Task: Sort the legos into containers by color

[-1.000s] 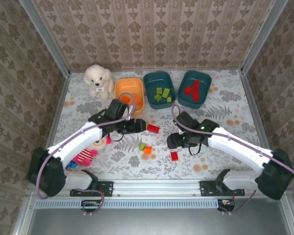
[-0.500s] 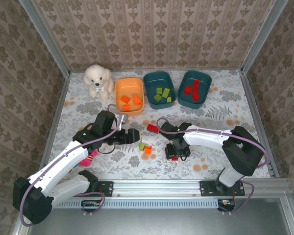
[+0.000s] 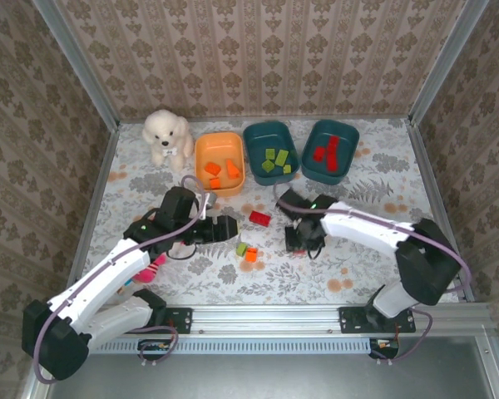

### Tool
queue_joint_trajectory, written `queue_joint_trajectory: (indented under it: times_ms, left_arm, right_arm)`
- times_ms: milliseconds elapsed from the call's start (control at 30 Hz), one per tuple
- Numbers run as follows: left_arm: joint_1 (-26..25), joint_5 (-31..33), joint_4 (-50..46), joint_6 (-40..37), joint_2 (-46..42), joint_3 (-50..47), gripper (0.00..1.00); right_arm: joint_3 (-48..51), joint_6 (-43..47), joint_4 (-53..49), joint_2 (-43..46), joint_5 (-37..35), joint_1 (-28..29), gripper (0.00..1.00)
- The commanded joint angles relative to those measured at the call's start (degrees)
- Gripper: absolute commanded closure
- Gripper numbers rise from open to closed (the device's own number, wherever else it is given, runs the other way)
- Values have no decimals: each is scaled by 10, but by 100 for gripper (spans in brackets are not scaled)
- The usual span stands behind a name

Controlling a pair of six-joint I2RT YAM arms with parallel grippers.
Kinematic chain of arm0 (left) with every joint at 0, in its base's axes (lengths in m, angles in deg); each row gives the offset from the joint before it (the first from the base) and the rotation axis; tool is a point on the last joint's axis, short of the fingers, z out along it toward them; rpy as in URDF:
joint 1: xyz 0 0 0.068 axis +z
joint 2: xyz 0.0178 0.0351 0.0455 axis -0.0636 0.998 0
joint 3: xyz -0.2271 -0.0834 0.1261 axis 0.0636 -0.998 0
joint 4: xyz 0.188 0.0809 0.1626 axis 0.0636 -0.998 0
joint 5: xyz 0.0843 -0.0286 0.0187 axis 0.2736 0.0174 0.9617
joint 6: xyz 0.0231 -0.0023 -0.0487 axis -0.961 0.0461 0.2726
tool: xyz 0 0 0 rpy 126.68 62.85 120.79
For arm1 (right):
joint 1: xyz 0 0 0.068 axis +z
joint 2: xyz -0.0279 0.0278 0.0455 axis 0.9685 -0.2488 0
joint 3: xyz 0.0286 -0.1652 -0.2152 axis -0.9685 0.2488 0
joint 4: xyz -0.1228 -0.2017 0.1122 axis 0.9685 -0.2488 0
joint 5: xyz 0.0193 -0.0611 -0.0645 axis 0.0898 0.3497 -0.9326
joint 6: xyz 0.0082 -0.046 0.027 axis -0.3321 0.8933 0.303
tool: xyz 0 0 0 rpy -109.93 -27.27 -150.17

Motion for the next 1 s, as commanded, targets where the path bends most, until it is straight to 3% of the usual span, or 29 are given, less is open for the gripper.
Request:
queue_joint_trajectory:
  times_ms: [0, 133, 333, 533, 733, 967]
  left_arm:
    - [-2, 16, 60, 31, 35, 44, 25]
    - [1, 24, 112, 49, 99, 86, 25]
    - [8, 22, 140, 54, 205, 179, 26]
    - [10, 24, 143, 49, 264, 238, 26]
    - [10, 21, 140, 45, 290, 257, 26]
    - [9, 12, 141, 46, 301, 263, 26]
  right_arm:
    - [-65, 54, -23, 27, -23, -93, 75]
    - [-167, 99, -4, -40, -8, -193, 75]
    - [-338, 103, 6, -196, 23, -287, 76]
    - [-482, 126, -36, -350, 39, -307, 75]
    - [-528, 118, -45, -421, 63, -307, 73]
    - [-561, 113, -47, -456, 74, -315, 57]
